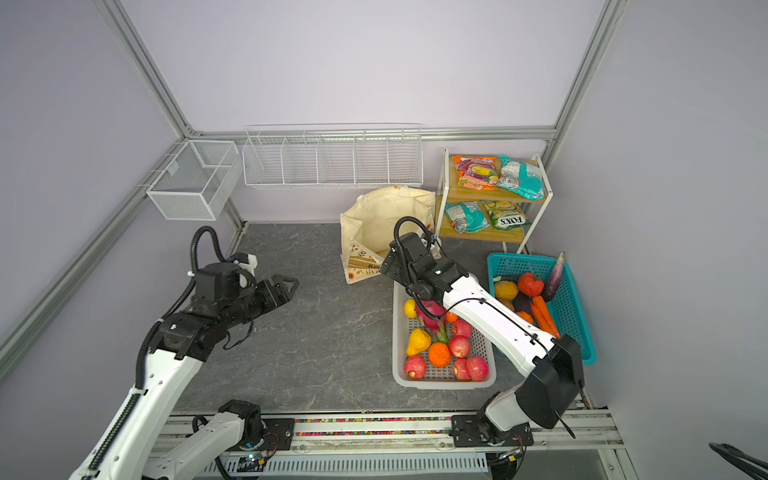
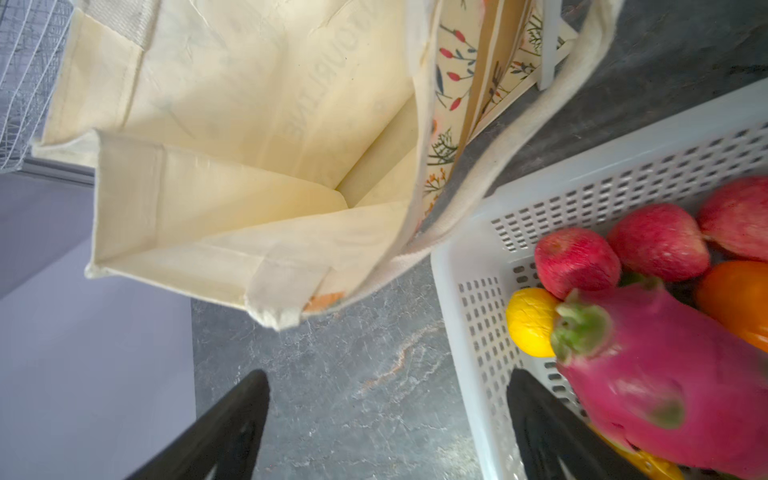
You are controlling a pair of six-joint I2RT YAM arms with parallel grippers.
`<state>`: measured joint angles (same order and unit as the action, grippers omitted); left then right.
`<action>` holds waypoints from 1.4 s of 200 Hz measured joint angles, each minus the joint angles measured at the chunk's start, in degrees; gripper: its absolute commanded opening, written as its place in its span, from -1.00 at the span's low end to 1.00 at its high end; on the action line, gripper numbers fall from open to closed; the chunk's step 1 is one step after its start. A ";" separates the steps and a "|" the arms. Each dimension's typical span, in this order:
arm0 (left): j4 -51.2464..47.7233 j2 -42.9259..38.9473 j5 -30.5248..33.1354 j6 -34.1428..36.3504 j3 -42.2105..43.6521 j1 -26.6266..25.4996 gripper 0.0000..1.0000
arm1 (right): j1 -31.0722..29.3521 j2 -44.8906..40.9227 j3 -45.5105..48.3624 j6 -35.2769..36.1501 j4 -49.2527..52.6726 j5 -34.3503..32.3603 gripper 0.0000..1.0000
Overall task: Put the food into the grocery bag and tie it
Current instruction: 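Grasp the tote bag's handle with the right gripper and lift it upright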
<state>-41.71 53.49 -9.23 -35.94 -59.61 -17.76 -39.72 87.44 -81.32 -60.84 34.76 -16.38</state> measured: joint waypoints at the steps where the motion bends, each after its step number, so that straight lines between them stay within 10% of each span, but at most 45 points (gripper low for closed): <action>1: 0.20 0.11 0.00 -0.07 0.00 -0.09 0.73 | 0.04 0.17 -0.11 -0.09 -0.09 0.07 0.85; 57: 6.80 1.55 1.31 -2.10 -1.38 -0.74 0.56 | 4.17 10.27 -4.81 -4.35 -4.81 3.23 0.61; 122: 4.76 -2.80 4.37 -1.14 -2.54 -0.76 0.38 | 4.70 17.57 -14.91 -2.73 -4.20 6.62 -0.87; 223: -11.17 -18.82 12.24 -0.83 -8.37 -0.81 0.81 | -5.33 22.14 -33.77 9.09 11.76 21.79 -0.87; 280: -18.88 -18.23 11.06 0.72 -10.40 -0.81 0.99 | -9.84 14.23 -23.74 18.75 17.42 24.09 -0.87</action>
<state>-60.60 35.27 1.83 -35.22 -70.02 -18.57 -49.56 101.67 -105.06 -42.09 52.18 7.70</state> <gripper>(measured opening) 0.992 0.069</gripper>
